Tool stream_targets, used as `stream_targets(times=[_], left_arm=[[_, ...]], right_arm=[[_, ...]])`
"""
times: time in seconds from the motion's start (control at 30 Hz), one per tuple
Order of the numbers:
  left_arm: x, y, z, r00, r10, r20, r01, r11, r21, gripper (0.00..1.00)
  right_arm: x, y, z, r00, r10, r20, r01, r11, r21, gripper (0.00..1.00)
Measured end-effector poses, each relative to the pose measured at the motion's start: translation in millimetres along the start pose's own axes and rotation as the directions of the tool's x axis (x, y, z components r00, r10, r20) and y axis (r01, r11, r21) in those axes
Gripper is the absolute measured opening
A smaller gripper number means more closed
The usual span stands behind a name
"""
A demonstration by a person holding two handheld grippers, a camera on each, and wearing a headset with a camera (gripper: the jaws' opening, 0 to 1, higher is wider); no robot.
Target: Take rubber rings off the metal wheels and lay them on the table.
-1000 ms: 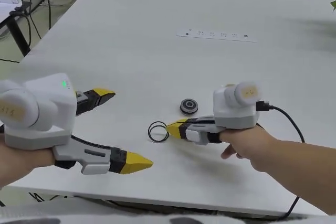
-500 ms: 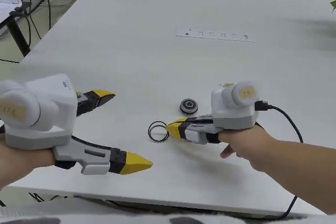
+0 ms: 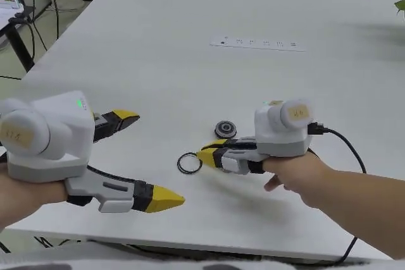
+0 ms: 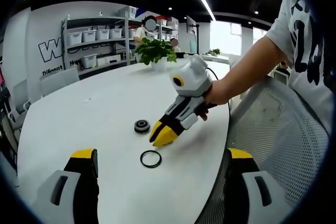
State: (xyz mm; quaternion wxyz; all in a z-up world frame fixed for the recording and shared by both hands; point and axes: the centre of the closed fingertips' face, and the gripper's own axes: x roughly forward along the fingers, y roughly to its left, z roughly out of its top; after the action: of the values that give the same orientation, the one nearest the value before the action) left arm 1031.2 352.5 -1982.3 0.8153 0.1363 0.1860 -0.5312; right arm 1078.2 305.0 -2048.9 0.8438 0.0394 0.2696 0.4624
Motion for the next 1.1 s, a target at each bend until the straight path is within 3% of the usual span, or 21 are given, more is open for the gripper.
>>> stream_targets(times=[0.23,0.57,1.1], left_arm=[[1.3,2.2,5.6,1.0000,-0.001,0.009,0.001,1.000,0.001,0.99],[2.8,10.3,11.4,1.0000,0.000,0.009,0.000,1.000,-0.002,0.99],[21.0,24.2,22.1,0.9999,-0.007,0.008,0.007,1.000,-0.013,0.93]], right_arm=[[-7.1,-2.2,10.8,0.9990,-0.005,0.044,0.005,1.000,0.003,0.11],[-24.4,-13.4,20.0,0.9955,-0.049,0.081,0.049,0.999,0.006,0.17],[-49.3,-38.4,20.6,0.9880,-0.116,0.102,0.117,0.993,0.000,0.22]])
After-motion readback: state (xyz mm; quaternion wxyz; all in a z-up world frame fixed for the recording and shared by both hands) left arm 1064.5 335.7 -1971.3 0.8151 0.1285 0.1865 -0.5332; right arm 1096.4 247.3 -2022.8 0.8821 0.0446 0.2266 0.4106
